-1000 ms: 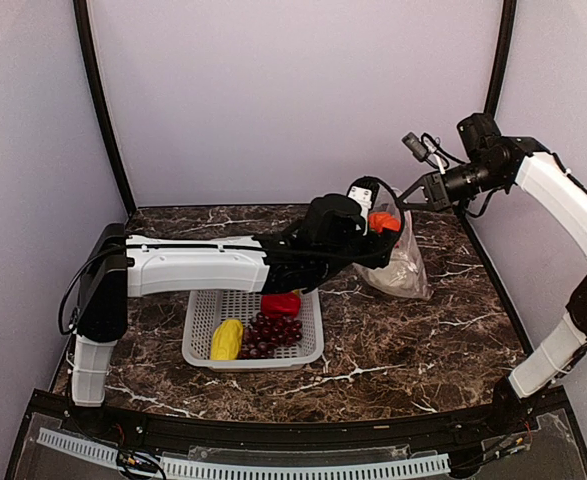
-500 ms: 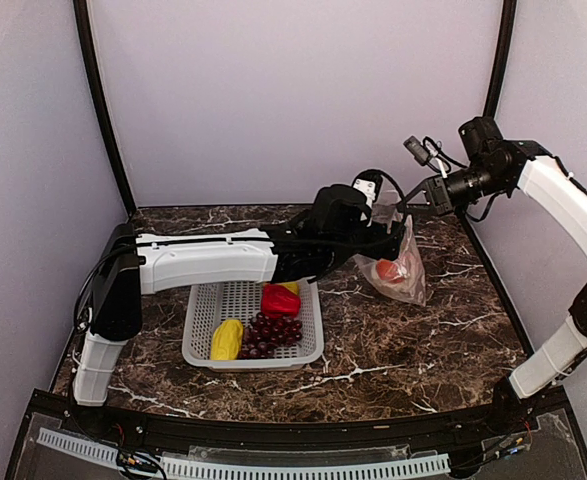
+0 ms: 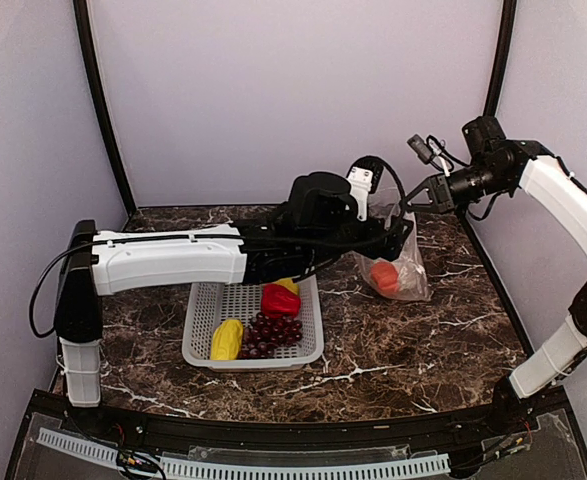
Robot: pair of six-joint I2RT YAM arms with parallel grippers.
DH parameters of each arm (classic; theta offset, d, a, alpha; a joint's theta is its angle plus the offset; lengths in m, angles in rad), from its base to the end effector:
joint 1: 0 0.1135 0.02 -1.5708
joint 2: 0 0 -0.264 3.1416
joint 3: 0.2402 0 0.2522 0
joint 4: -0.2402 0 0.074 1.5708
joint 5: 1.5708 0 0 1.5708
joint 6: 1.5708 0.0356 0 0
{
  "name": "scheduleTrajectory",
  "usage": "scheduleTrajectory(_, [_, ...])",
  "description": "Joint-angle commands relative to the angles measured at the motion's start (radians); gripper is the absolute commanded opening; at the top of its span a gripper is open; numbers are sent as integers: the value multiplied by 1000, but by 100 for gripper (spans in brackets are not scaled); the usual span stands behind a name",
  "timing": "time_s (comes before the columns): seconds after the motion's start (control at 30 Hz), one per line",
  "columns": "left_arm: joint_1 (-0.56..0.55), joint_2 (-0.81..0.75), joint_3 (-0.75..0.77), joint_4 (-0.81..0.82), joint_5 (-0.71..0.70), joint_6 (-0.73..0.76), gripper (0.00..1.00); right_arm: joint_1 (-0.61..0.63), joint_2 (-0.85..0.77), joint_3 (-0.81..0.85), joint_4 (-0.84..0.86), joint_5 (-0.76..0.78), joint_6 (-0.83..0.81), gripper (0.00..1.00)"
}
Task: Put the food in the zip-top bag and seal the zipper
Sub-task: Place the fake fruit in the zipper food storage bag.
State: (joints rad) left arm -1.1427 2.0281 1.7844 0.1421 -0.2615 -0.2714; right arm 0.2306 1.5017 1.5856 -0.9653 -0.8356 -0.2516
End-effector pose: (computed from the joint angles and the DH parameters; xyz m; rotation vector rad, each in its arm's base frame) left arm 0.2145 -0.4480 0.3385 0.5433 1.6536 -0.8413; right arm 0.2890 0.0950 0.3817 -0.8929 2.1170 0.9986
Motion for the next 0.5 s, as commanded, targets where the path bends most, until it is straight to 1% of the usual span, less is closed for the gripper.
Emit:
scheduleTrajectory(0.0, [-28, -147, -34, -15, 35, 73, 99, -11, 16, 7, 31, 2, -2, 0])
scheduleTrajectory(0.1, [-29, -192, -95, -26, 20, 102, 99, -34, 41, 32, 32, 6, -8, 0])
scheduleTrajectory(0.17, [-29, -225, -164, -23, -14, 133, 99, -65, 65, 63, 35, 7, -11, 0])
scheduleTrajectory(0.23, [-29, -261, -267, -24, -42, 154, 99, -93, 83, 86, 65, 94, 0, 0])
scheduleTrajectory(0.27, [-29, -290, -295, -13, -46, 163, 99, -104, 84, 89, 97, 143, 6, 0])
scheduleTrajectory(0.3, [-28, -308, -362, -4, -52, 164, 99, -116, 82, 92, 125, 181, 9, 0])
scheduleTrajectory(0.33, [-29, -339, -396, 23, -56, 161, 99, -123, 79, 99, 150, 207, 7, 0])
scheduleTrajectory(0.37, [-28, -356, -453, 33, -71, 160, 99, -126, 76, 109, 165, 227, 3, 0])
scheduleTrajectory(0.4, [-28, -386, -477, 41, -78, 152, 99, -127, 73, 122, 174, 237, 1, 0])
scheduleTrajectory(0.47, [-28, -422, -531, 26, -103, 128, 99, -126, 66, 145, 183, 222, -3, 0])
